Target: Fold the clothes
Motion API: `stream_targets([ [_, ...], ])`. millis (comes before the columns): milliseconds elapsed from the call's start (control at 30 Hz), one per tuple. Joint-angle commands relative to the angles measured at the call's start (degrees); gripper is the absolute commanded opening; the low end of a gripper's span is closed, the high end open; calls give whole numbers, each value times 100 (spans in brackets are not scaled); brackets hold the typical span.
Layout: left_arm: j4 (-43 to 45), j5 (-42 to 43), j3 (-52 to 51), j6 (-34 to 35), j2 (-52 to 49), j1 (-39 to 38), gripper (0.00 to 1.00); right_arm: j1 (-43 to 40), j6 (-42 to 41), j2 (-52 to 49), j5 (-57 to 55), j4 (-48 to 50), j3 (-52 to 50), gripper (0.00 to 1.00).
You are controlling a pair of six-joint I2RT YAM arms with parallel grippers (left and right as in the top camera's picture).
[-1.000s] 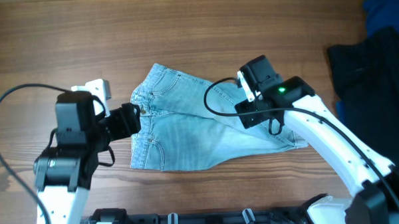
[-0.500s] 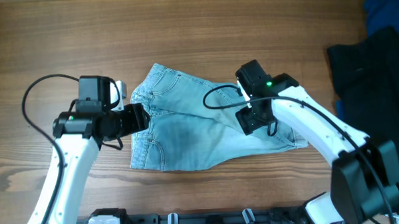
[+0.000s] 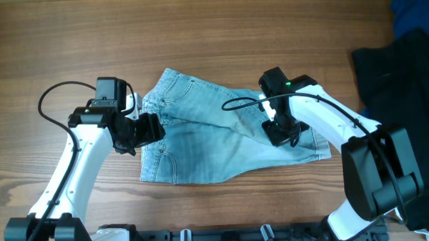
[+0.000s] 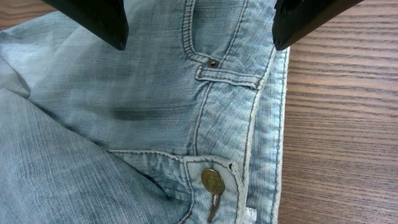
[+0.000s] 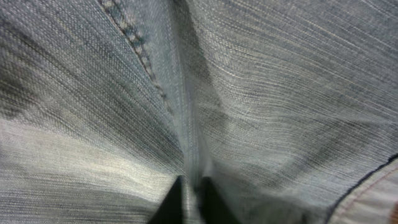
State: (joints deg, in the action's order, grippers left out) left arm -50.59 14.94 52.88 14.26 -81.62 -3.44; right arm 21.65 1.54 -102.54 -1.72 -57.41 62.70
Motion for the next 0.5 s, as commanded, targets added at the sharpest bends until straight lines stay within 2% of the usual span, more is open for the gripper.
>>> stream_targets([
  [0,-4,114,63,-7,-48,-33,75,2,-476,-105,-214,85,-39,4],
  [67,-7,114,63,-7,-48,-33,75,2,-931,-74,-601,133,9,4],
  [267,-7,114,63,-7,-48,-33,75,0,-1534,243,-2087,485,767,4],
  [467,-22,114,63,-7,-48,-33,74,-273,-1504,345,-3021,2531,1930,4],
])
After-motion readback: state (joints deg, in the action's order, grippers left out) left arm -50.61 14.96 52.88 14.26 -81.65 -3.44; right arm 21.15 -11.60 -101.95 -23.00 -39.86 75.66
